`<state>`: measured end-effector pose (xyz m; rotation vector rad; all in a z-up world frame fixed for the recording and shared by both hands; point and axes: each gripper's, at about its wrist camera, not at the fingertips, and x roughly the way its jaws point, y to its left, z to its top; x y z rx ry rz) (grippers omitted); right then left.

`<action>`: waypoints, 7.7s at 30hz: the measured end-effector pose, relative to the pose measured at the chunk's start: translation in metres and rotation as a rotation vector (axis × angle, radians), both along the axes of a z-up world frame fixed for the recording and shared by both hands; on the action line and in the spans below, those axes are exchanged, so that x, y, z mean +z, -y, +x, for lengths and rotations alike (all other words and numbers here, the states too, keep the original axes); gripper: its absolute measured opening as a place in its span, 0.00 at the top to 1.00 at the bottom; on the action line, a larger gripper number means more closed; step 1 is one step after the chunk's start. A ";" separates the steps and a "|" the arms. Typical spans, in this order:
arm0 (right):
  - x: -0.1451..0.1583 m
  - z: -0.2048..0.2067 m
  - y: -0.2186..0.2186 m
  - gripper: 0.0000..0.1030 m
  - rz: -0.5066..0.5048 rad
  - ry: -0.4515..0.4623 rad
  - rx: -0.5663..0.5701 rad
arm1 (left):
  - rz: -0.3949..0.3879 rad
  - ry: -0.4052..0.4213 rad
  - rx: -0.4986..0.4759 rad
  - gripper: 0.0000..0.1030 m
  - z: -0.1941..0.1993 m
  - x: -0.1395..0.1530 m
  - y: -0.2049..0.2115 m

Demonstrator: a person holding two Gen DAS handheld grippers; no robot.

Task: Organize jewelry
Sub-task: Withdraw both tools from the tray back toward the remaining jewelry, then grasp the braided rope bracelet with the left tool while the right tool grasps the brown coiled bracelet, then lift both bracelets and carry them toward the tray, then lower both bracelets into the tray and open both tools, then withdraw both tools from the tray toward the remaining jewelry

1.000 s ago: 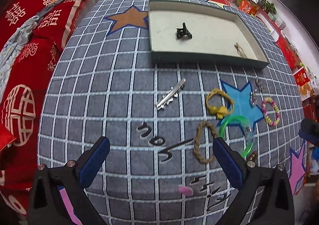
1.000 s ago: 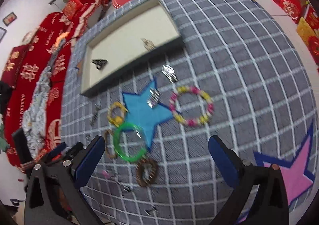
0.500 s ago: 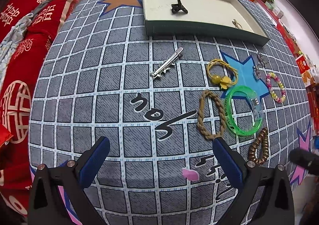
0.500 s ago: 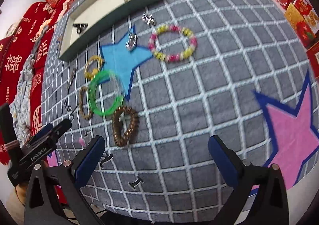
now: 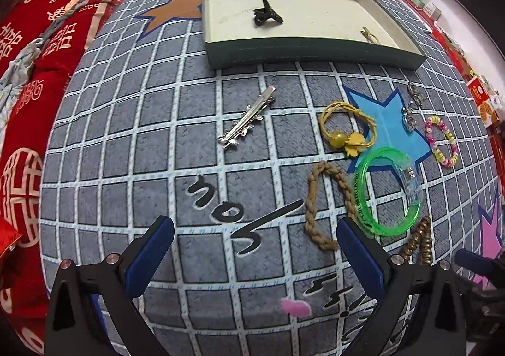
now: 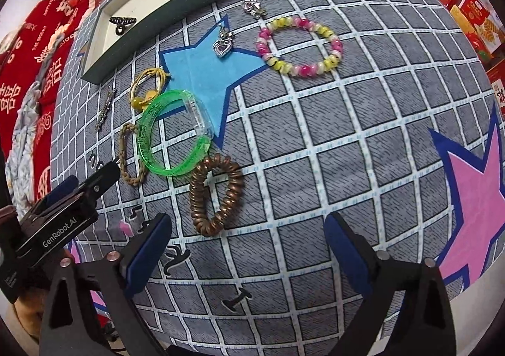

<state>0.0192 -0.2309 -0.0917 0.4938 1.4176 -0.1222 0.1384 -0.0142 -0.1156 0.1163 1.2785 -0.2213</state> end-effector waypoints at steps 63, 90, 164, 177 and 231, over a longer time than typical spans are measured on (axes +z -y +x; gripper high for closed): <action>0.015 0.002 0.006 0.44 -0.073 0.085 0.128 | -0.134 -0.021 -0.062 0.81 -0.013 0.016 0.000; 0.024 0.020 0.026 0.89 -0.046 0.112 0.060 | -0.175 0.027 -0.061 0.81 -0.003 0.047 0.001; 0.016 0.271 0.094 0.51 0.106 0.195 0.032 | 0.076 0.141 -0.087 0.81 0.190 0.029 0.111; 0.060 0.217 0.094 0.36 0.193 0.272 -0.018 | 0.026 0.119 -0.052 0.81 0.144 0.050 0.081; 0.010 0.019 0.015 0.14 -0.027 0.030 0.101 | 0.041 -0.042 0.037 0.00 0.012 0.000 -0.021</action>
